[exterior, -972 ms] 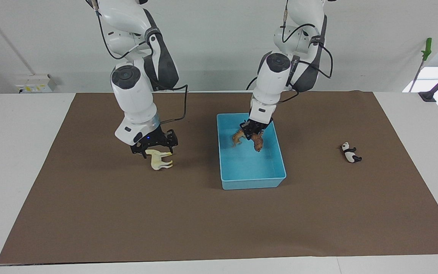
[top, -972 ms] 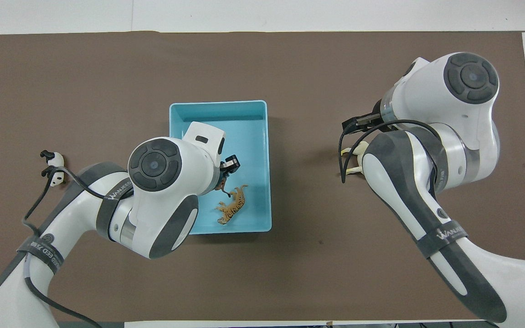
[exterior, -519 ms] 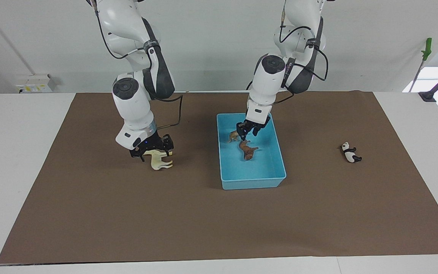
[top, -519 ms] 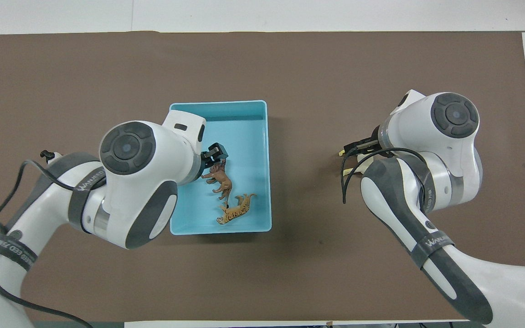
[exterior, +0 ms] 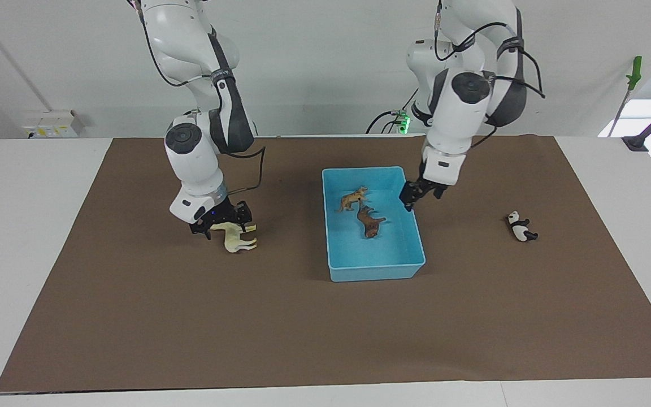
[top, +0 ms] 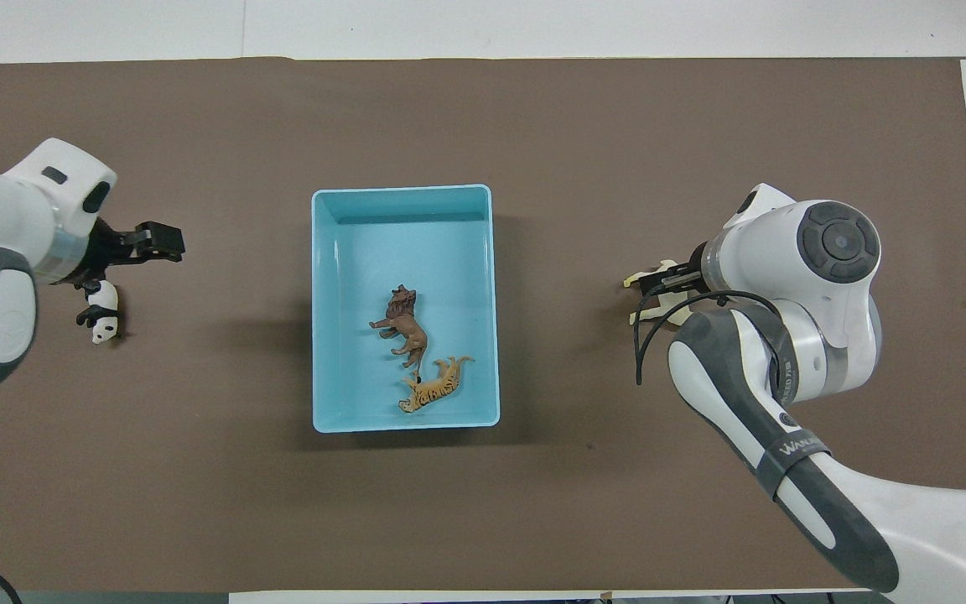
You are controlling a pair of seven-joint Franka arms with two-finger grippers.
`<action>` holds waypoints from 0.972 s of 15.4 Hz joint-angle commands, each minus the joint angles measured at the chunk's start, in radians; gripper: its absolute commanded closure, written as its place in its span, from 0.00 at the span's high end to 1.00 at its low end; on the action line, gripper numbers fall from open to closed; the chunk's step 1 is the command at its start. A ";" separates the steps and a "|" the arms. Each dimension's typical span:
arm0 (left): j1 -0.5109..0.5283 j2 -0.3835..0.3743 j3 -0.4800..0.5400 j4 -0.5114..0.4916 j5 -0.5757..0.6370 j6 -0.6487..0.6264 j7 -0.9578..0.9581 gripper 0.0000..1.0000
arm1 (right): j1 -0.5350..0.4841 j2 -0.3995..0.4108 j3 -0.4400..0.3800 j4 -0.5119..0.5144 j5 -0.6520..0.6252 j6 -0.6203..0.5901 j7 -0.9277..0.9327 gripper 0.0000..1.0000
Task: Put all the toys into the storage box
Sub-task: 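Grip the cream horse with the right gripper while the left gripper reaches the panda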
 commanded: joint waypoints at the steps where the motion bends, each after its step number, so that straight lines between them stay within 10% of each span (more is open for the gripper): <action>1: 0.086 0.000 -0.016 -0.012 0.016 0.070 0.124 1.00 | -0.008 0.025 0.010 -0.030 -0.001 0.081 0.004 1.00; 9: 0.155 0.040 -0.010 -0.147 0.018 0.244 0.256 1.00 | -0.009 0.028 0.010 -0.057 -0.001 0.118 -0.001 0.88; 15: 0.223 0.115 -0.009 -0.142 0.038 0.385 0.357 1.00 | -0.017 0.024 0.010 -0.050 0.001 0.111 0.007 0.06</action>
